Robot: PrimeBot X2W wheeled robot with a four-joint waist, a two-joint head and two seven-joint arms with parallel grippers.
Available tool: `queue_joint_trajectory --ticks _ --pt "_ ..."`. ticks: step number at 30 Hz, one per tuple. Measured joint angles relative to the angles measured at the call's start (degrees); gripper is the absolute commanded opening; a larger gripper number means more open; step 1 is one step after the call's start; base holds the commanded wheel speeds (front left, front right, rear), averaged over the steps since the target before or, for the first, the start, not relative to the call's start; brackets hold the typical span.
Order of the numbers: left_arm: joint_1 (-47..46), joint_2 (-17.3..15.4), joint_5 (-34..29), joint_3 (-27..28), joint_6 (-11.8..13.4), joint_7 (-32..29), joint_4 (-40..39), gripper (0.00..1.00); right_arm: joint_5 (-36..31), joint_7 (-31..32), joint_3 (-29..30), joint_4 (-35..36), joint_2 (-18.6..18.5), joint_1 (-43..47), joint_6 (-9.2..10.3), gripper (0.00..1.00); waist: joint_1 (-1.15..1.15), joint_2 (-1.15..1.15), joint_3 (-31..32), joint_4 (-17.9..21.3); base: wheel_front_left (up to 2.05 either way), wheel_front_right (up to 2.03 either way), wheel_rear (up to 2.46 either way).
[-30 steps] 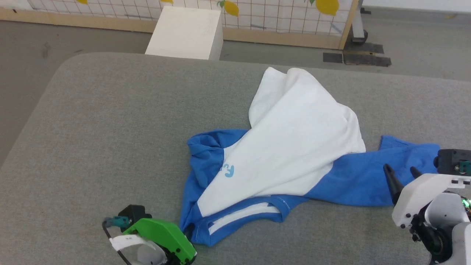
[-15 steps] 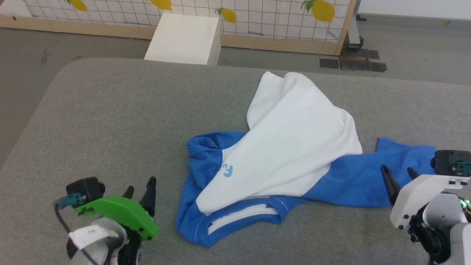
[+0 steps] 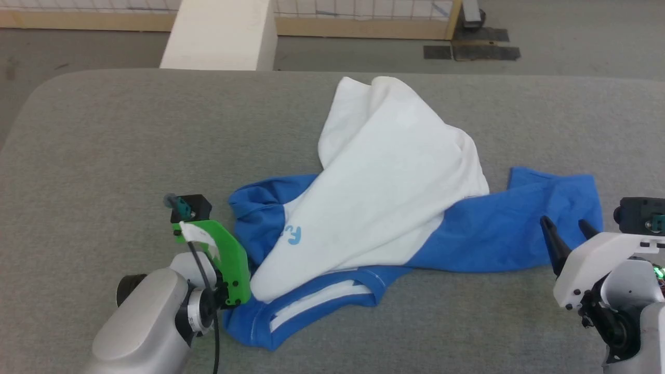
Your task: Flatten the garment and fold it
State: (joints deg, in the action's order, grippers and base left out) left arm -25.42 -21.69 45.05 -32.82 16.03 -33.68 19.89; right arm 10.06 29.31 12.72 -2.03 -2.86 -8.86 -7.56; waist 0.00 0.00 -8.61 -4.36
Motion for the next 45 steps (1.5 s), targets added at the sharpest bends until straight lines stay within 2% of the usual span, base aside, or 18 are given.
queue_joint_trajectory --ticks 4,5,6,7,12,17,20,23,26,27,28,32,33,36,40,45 --pt "-0.86 0.01 0.35 -0.89 -0.02 -3.28 0.45 1.00 -0.02 -0.09 0.92 0.20 -0.03 -0.02 0.00 1.00 0.00 0.00 -1.17 1.46 0.00 0.00 0.00" --pt "-1.00 0.01 0.53 -0.91 -0.03 -3.64 0.48 0.26 -0.02 -0.10 1.07 0.24 -0.03 -0.02 0.00 1.00 0.00 0.00 -1.49 1.73 0.00 0.00 0.00" --pt "-1.09 0.01 0.54 -0.84 -0.07 -3.55 0.51 0.01 -0.04 -0.10 1.16 0.26 -0.03 -0.02 0.00 1.00 0.00 0.00 -1.78 1.95 0.00 0.00 0.00" --pt "-1.14 0.03 0.59 -0.78 -0.10 -3.55 0.58 0.00 -0.09 -0.11 1.21 0.26 -0.03 -0.02 0.00 1.00 0.00 0.00 -2.00 2.10 0.00 0.00 0.00" --pt "-1.05 1.97 2.36 3.48 0.36 4.33 0.51 0.00 -0.10 -0.16 1.92 0.27 -0.03 -0.01 0.00 1.00 0.00 0.00 -2.58 1.65 0.00 0.00 0.00" --pt "-0.83 2.64 3.98 12.70 3.50 16.84 -1.68 0.00 -0.19 -0.43 1.55 0.16 -0.01 -0.01 0.00 1.00 0.00 0.00 -1.97 -0.13 0.00 0.00 0.00" --pt "1.02 2.52 5.15 17.15 5.66 21.30 -2.50 0.00 -0.21 -0.44 0.97 -0.08 -0.02 0.00 0.00 1.00 0.00 0.00 -1.34 -1.43 0.00 0.00 0.00" --pt "5.16 2.47 7.66 20.38 7.69 22.20 -1.63 0.00 -0.19 -0.44 0.41 -0.24 0.01 0.00 0.00 1.00 0.00 0.00 -0.67 -2.47 0.00 0.00 0.00" --pt "9.12 2.78 9.38 21.24 8.26 21.62 -0.29 0.00 -0.16 -0.52 0.20 -0.48 0.01 0.01 0.00 1.00 0.00 0.00 -0.06 -3.25 0.00 0.00 0.00" --pt "9.75 3.12 10.01 21.26 8.14 21.60 -0.21 0.36 -0.16 -0.52 0.20 -0.49 0.00 0.01 0.00 1.00 0.00 0.00 0.08 -3.53 0.00 0.00 0.00" --pt "9.97 3.55 10.44 21.47 7.71 21.81 -0.34 1.00 -0.16 -0.52 0.22 -0.56 0.00 0.03 0.00 1.00 0.00 0.00 0.21 -3.74 0.00 0.00 0.00" --pt "9.96 4.01 10.40 22.12 3.92 26.36 -2.74 1.00 -0.05 -0.53 -0.22 -0.94 0.00 0.24 0.00 1.00 0.00 0.00 1.22 -4.16 0.00 0.00 0.00" --pt "9.98 3.55 9.59 21.78 2.33 27.93 -3.81 1.00 0.04 -0.57 -0.45 -0.99 0.00 0.43 0.00 1.00 0.00 0.00 1.55 -4.13 0.00 0.00 0.00" --pt "10.44 2.08 5.90 21.16 -0.19 34.10 -6.68 1.00 0.16 -0.65 -1.05 -1.00 0.00 1.34 0.00 1.00 0.00 0.00 2.44 -3.90 0.00 0.00 0.00" --pt "15.11 0.83 -0.58 18.61 -0.94 41.89 -9.72 1.00 0.18 -1.15 -2.57 -0.52 -0.04 3.44 0.00 1.00 0.00 0.00 3.48 -3.36 0.00 0.00 0.00" --pt "21.34 2.60 -1.72 17.47 -0.86 45.99 -10.46 1.00 0.03 -0.54 -6.57 0.91 -0.04 6.06 0.00 1.00 0.00 0.00 3.73 -2.99 0.00 0.00 0.00"
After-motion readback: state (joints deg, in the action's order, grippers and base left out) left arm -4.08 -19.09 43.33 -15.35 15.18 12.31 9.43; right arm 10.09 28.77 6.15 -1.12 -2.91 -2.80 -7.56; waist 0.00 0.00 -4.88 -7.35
